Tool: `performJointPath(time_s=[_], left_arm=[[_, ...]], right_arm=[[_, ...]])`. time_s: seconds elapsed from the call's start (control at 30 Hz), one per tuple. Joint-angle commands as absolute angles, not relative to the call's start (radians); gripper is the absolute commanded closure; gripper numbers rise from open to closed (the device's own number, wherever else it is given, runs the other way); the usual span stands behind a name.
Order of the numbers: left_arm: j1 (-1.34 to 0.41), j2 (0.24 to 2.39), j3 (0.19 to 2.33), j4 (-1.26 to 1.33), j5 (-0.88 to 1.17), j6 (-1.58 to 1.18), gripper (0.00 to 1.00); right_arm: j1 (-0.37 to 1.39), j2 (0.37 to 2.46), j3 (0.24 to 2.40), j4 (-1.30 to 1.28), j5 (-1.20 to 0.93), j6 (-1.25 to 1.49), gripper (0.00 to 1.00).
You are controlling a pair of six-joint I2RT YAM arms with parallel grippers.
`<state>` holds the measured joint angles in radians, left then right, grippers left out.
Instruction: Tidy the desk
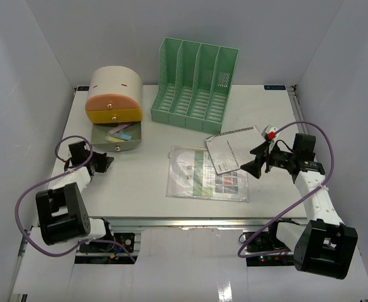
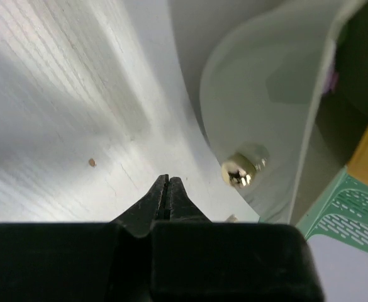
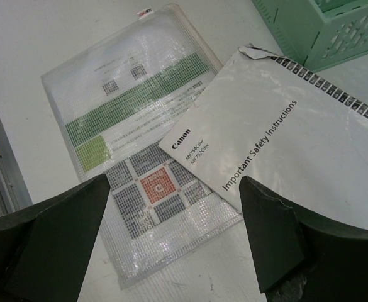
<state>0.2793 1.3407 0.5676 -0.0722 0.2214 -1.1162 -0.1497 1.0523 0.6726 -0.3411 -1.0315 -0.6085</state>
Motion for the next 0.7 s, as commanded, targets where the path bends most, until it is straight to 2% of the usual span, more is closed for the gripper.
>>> performJointPath(time_s=[0.0, 0.1, 0.17, 0.27, 0.33, 0.43, 0.67], left_arm=[[0.279, 1.451, 0.672, -0.061, 0.25, -1.154, 0.97], [0.279, 1.528, 0.734, -0.04, 0.257, -1.145, 0.89], [0.279, 1.578, 0.778, -0.02, 0.271, -1.129, 0.8], [0.279, 1.646, 0.836, 0.039, 0.308, -1.108, 0.6], [0.279, 1.678, 0.86, 0.067, 0.363, -1.104, 0.39], [0.279, 1.714, 0.884, 0.123, 0.413, -1.105, 0.23], [0.278, 1.776, 0.924, 0.21, 0.475, -1.118, 0.14]], right_arm=[[-0.152, 1.043, 0.67, -0.301, -1.028, -0.592, 0.1], [-0.153, 1.043, 0.671, -0.299, -1.025, -0.592, 0.1], [-0.154, 1.044, 0.67, -0.299, -1.025, -0.592, 0.1], [-0.156, 1.046, 0.67, -0.299, -1.025, -0.594, 0.1], [-0.155, 1.048, 0.669, -0.298, -1.025, -0.594, 0.1], [-0.156, 1.049, 0.669, -0.298, -1.025, -0.594, 0.1], [-0.158, 1.049, 0.669, -0.296, -1.028, -0.594, 0.1]])
